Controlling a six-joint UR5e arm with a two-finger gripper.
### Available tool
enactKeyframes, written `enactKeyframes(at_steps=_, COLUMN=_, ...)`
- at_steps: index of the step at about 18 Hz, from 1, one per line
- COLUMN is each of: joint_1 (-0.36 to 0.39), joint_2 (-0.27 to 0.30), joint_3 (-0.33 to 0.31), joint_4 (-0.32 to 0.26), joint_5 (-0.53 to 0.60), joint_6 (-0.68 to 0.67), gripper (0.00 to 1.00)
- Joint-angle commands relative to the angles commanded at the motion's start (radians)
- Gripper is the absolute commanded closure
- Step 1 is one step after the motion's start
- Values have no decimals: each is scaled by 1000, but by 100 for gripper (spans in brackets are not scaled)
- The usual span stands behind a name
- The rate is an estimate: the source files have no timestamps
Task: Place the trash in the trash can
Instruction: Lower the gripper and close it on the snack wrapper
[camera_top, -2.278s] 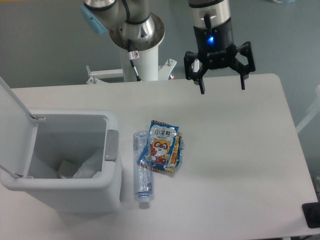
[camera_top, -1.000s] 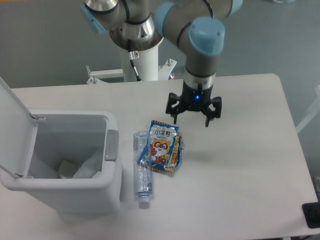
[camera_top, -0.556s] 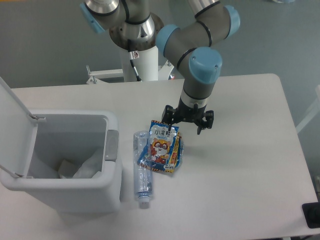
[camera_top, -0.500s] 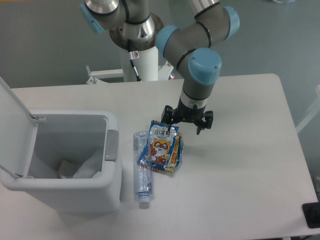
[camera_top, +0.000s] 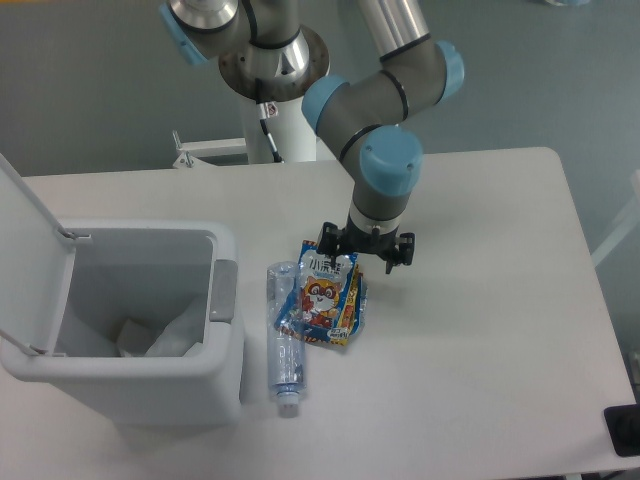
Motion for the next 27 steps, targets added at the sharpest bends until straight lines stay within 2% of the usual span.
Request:
enactKeyframes(at_steps=2, joint_1=-6, joint_2=0, joint_3=-15, joint_4=0, joint_5=2, joint_6=6, gripper=0)
enactKeyframes(at_steps=5, joint_1=-9, joint_2=-2, joint_3=-41, joint_4=35, joint_5=6, joint_6=5, gripper=0)
enactKeyframes(at_steps=14, joint_1=-35, joint_2=6, joint_3=-55, joint_4=37, joint_5=8, joint_6=-8, gripper=0)
enactKeyframes(at_steps=16, joint_1=-35, joint_2=6, joint_3=-55, joint_4=37, joint_5=9, joint_6=-8, gripper=7)
enactKeyframes(at_steps=20, joint_1=-38, joint_2=6, joint_3=-57, joint_4=37, joint_5=18, joint_6=-9, gripper=12)
enactKeyframes(at_steps=21, joint_1=-40, joint_2=6, joint_3=-57, joint_4=38, joint_5=20, joint_6=-12, gripper=20)
enactKeyframes(at_steps=25, joint_1=-40, joint_2=8, joint_3=-54, joint_4=35, joint_5=20, joint_6=-20, gripper=39)
enactKeyframes(at_steps=27, joint_1=-40, joint_2=17, joint_3=-46, joint_4=29, joint_5=25, joint_6=-21, gripper=61)
